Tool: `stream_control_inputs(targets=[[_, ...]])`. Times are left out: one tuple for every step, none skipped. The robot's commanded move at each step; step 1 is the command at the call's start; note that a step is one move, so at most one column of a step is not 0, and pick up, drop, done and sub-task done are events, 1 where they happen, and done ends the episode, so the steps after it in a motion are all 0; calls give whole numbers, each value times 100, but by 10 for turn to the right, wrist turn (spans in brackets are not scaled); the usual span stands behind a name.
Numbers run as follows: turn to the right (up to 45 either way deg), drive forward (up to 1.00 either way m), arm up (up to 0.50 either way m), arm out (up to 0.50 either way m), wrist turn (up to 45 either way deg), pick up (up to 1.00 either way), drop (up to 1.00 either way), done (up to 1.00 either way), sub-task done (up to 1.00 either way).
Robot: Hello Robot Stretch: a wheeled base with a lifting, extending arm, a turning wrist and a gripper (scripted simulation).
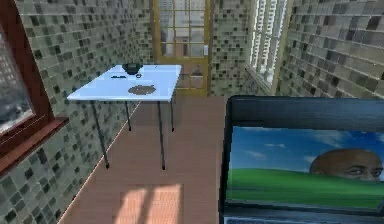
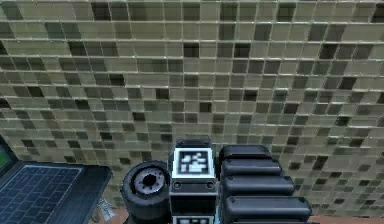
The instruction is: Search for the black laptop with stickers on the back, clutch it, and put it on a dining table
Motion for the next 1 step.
stream_control_inputs(targets=[[180,0,0,0,0,0,0,0,0]])
